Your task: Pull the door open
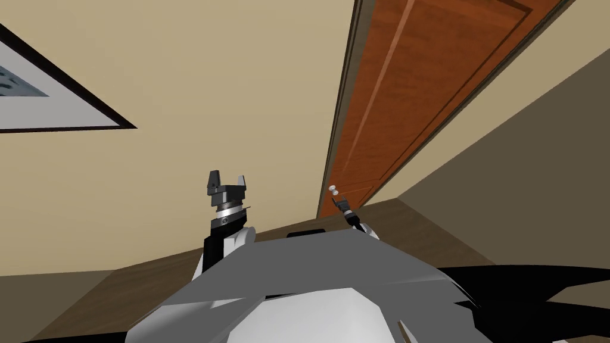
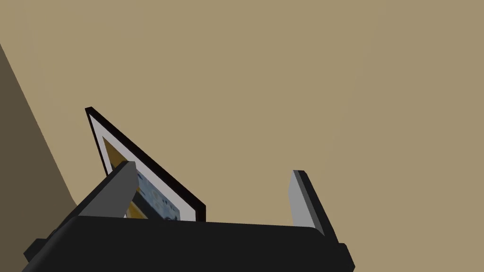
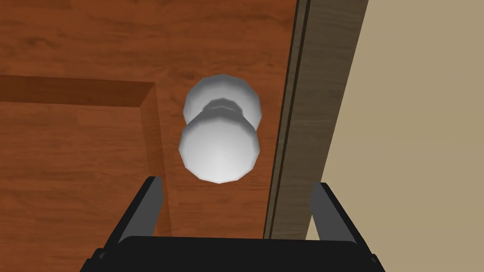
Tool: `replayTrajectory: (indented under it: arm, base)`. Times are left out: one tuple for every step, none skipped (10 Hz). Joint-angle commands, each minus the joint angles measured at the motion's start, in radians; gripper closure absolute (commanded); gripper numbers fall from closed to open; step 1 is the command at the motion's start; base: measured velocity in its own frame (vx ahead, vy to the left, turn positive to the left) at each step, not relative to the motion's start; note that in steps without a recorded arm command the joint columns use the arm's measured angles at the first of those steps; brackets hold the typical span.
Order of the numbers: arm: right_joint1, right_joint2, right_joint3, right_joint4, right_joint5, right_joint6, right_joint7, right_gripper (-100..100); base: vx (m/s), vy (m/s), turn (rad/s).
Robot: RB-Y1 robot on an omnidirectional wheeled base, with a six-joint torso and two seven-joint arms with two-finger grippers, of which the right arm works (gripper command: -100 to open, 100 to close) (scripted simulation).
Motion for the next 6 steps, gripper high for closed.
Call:
replayTrajectory:
  arm:
    - [-0.012,-0.010,-0.011,0.032,-0.008,-0.016,0.000,-100]
    - [-0.006,-0.023,-0.024,0.043,-0.017,-0.028,-0.004,-100]
    - [-0.006,-0.023,-0.024,0.043,-0.017,-0.028,-0.004,-100]
    - [-0.004,-0.029,-0.030,0.048,-0.021,-0.033,-0.006,-100]
    - [0.001,-0.039,-0.039,0.056,-0.028,-0.041,-0.010,-100]
    - [0.001,-0.039,-0.039,0.056,-0.028,-0.041,-0.010,-100]
  base:
    - [0.153,0.052,0.073]
    - [0.110,0.030,0.136]
    - [0.078,0.016,0.059]
    - [0.058,0.011,0.047]
    - [0.105,0.013,0.118]
    - [0.090,0.016,0.044]
